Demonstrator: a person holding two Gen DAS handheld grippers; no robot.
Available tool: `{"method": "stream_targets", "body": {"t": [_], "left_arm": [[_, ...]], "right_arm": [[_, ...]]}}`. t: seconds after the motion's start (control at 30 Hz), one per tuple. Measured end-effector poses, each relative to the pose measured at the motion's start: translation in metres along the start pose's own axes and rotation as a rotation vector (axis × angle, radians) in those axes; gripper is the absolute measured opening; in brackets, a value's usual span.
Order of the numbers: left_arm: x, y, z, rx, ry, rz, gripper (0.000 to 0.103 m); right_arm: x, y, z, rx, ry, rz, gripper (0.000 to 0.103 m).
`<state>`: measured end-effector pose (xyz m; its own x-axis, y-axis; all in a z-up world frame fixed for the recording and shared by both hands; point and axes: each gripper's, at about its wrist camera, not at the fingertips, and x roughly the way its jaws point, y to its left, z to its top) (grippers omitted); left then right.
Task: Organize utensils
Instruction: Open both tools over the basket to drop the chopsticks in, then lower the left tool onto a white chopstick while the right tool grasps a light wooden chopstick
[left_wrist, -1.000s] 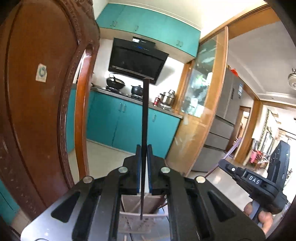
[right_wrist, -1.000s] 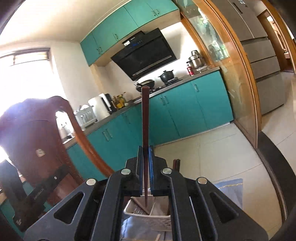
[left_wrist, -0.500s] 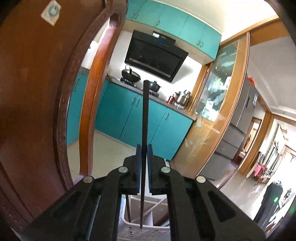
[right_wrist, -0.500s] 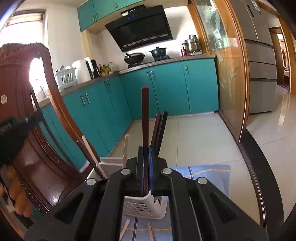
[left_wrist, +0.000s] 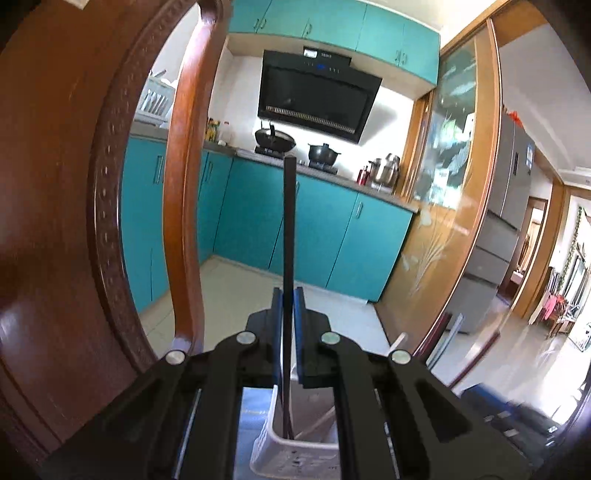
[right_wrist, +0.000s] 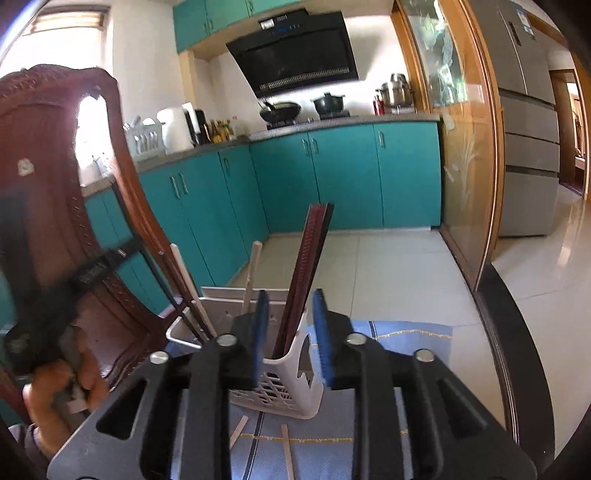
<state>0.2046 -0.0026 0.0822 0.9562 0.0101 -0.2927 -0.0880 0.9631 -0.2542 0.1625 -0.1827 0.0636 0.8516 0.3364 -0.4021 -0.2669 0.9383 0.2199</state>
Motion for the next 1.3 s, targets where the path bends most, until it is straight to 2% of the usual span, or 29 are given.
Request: {"method": "stream_targets", "body": {"t": [0.13, 0.2, 0.27, 0.33, 0.47, 0.6, 0.7, 0.8, 0.87, 0.9, 1.03, 1.1, 1.2, 1.3], "left_arm": [[0.000, 0.003, -0.007, -0.001, 0.029, -0.005, 0.007], [-0.003, 0.003, -0.008, 0.012, 0.027, 0.000, 0.007], [-0.007, 0.003, -0.011, 0.028, 0.026, 0.002, 0.007], [-0.014, 0.006, -0.013, 0.034, 0.026, 0.005, 0.007], [-0.027, 0.010, -0.021, 0.051, 0.042, 0.001, 0.007], [-0.032, 0.012, -0.043, 0.110, 0.112, 0.015, 0.013], [-0.029, 0.016, -0.069, 0.129, 0.235, 0.011, 0.020], [-0.022, 0.016, -0.095, 0.155, 0.356, -0.007, 0.023], [-0.021, 0.014, -0.111, 0.199, 0.402, 0.005, 0.030], [-0.021, 0.012, -0.117, 0.219, 0.415, 0.013, 0.034], [-0.018, 0.007, -0.139, 0.292, 0.484, 0.023, 0.037], [-0.016, 0.008, -0.146, 0.308, 0.520, 0.019, 0.038], [-0.009, 0.006, -0.157, 0.327, 0.581, 0.012, 0.045], [-0.001, 0.005, -0.170, 0.328, 0.648, 0.008, 0.046]], "right_arm": [[-0.017, 0.003, -0.015, -0.057, 0.005, 0.043, 0.032], [-0.014, 0.005, -0.030, -0.086, 0.063, 0.047, 0.033], [-0.005, 0.006, -0.045, -0.106, 0.148, 0.052, 0.033], [0.016, 0.008, -0.070, -0.137, 0.298, 0.036, 0.033], [0.054, 0.016, -0.113, -0.174, 0.524, 0.011, 0.033], [0.079, 0.023, -0.144, -0.216, 0.648, -0.033, 0.033], [0.085, 0.025, -0.160, -0.212, 0.696, -0.052, 0.033], [0.084, 0.028, -0.160, -0.205, 0.693, -0.056, 0.030], [0.084, 0.029, -0.160, -0.201, 0.690, -0.066, 0.008], [0.084, 0.028, -0.159, -0.183, 0.696, -0.063, 0.006], [0.082, 0.017, -0.148, -0.106, 0.709, -0.062, 0.006], [0.079, 0.010, -0.142, -0.080, 0.709, -0.066, 0.006], [0.075, -0.001, -0.137, -0.035, 0.726, -0.063, 0.006], [0.073, -0.009, -0.138, -0.008, 0.743, -0.064, 0.006]]}}
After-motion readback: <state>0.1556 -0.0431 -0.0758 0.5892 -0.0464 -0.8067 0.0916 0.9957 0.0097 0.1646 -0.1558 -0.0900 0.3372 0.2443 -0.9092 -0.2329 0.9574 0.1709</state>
